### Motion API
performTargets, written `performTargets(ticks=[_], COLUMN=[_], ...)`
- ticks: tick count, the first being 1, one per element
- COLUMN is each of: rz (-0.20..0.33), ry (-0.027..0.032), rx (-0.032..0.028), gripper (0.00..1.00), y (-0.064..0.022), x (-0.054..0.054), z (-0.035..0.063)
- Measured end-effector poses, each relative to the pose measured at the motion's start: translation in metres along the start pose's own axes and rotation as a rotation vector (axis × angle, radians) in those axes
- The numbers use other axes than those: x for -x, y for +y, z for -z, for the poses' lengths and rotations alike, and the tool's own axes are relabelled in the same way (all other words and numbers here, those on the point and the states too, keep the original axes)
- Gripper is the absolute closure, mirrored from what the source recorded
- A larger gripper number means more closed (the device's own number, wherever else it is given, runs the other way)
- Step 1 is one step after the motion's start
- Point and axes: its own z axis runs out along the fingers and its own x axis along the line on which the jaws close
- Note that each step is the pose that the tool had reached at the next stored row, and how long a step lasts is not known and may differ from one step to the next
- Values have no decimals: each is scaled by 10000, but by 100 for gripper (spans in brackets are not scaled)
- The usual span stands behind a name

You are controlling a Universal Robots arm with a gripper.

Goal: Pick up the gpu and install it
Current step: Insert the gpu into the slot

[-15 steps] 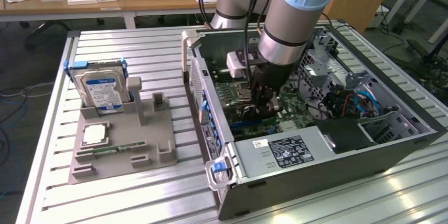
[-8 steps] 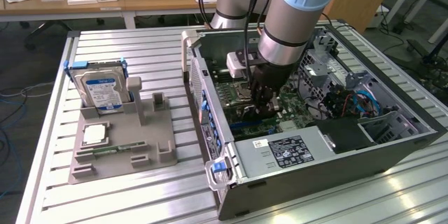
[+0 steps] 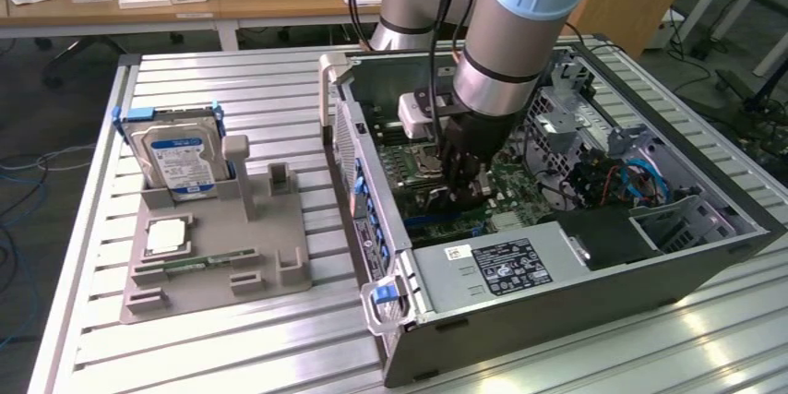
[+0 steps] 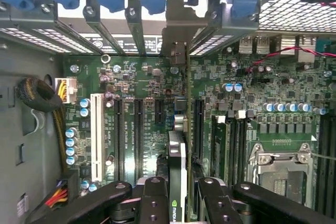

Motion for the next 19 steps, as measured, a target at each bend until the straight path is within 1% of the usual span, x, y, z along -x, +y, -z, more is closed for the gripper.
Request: performTargets(ticks=[2,3,4,5,6,7,19], rz=[2,2,0,-1,-1,-1,1], ry=[5,-4,-27,-72,-101,-109,-106], rx=[1,1,2,3,2,1,3], gripper=[73,73,73,73,73,73,73], y=[1,1,2,2,2,2,2], x=[-1,-1,-1,-1,0,0,-10], z=[-5,-10,-13,-13,-14,-15,-22])
